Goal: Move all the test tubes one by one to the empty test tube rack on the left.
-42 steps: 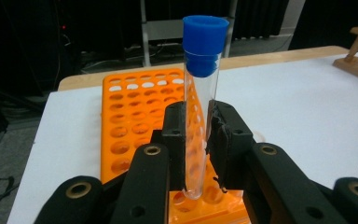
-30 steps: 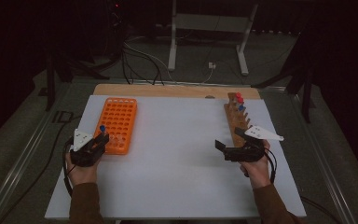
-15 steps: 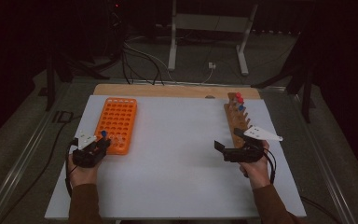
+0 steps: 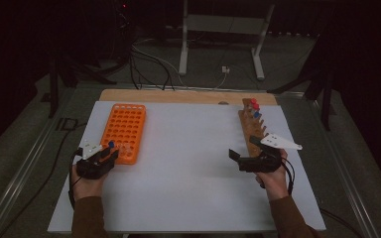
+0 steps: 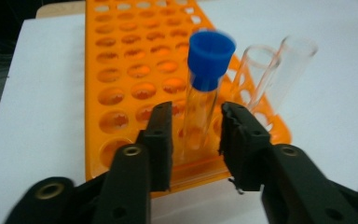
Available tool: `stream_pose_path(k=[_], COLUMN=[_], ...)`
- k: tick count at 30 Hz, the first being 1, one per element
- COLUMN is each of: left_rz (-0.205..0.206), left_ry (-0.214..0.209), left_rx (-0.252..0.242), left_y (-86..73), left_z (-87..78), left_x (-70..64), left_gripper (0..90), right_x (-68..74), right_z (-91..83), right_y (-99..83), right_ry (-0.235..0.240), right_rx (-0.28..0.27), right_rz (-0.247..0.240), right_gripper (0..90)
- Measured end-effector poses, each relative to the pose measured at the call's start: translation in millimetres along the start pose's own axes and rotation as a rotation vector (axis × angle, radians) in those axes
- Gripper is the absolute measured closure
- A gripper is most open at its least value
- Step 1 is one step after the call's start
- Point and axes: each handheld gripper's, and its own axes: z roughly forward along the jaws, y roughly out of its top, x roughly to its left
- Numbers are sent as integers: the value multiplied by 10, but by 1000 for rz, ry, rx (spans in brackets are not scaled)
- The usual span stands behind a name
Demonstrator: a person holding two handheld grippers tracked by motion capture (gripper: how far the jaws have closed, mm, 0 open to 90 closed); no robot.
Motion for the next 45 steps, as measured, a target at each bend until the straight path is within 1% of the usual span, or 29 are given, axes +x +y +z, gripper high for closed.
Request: stream_pose_path(k=[2, 4, 5, 8, 11, 12, 14, 15, 17, 19, 20, 24, 26, 29, 32, 33, 36, 39, 41, 43, 45], left_rz=[-13, -21, -32, -39, -46, -45, -41, -41, -44, -44, -39, -18, -13, -28, -12, -7, -1, 5, 9, 11, 12], left_ry=[-35, -50, -64, -105, -131, -132, -130, -133, -150, -161, -163, -173, -173, -207, -211, -205, -203, -203, -199, -197, -195], left_rx=[-35, -70, -88, -122, -158, -166, -176, -178, -187, -194, -196, -217, -221, -215, -218, -221, -216, -210, -208, -202, -199], left_y=[11, 20, 24, 54, 98, 115, 152, 169, 197, 221, 231, 263, 274, 290, 304, 305, 305, 304, 303, 302, 299], left_z=[-56, -102, -116, -149, -168, -172, -170, -170, -170, -165, -164, -164, -156, -136, -130, -127, -113, -96, -89, -85, -81], left_x=[19, 31, 37, 36, 2, -16, -63, -85, -128, -177, -203, -296, -330, -351, -390, -405, -439, -469, -484, -489, -491], left_gripper=[591, 554, 536, 484, 369, 332, 227, 184, 140, 37, 18, 4, 4, 8, 18, 17, 11, 11, 11, 11, 11], right_x=[-2, -2, -2, -8, -31, -41, -74, -94, -150, -218, -252, -392, -471, -594, -715, -750, -859, -963, -1024, -1065, -1082], right_z=[0, 2, 3, 1, -11, -17, -37, -49, -76, -96, -100, -83, -65, -29, 33, 59, 134, 192, 235, 272, 314], right_y=[-1, 0, 0, 2, 10, 16, 37, 54, 92, 135, 157, 248, 292, 342, 367, 371, 388, 420, 434, 439, 430], right_ry=[1, 1, 1, -2, -10, -16, -27, -35, -51, -68, -77, -121, -136, -148, -170, -180, -215, -247, -251, -267, -259], right_rx=[2, 3, 3, 6, 5, 4, 2, 1, -4, -7, -7, 12, 22, 32, 51, 59, 83, 91, 101, 104, 109], right_rz=[1, 0, 0, 1, 1, 1, -6, -8, -7, -3, 0, -13, -18, -3, 14, 18, 32, 51, 56, 60, 57], right_gripper=[0, 0, 0, 0, 0, 0, 0, 0, 0, 0, 0, 10, 42, 55, 68, 78, 122, 194, 271, 360, 439])
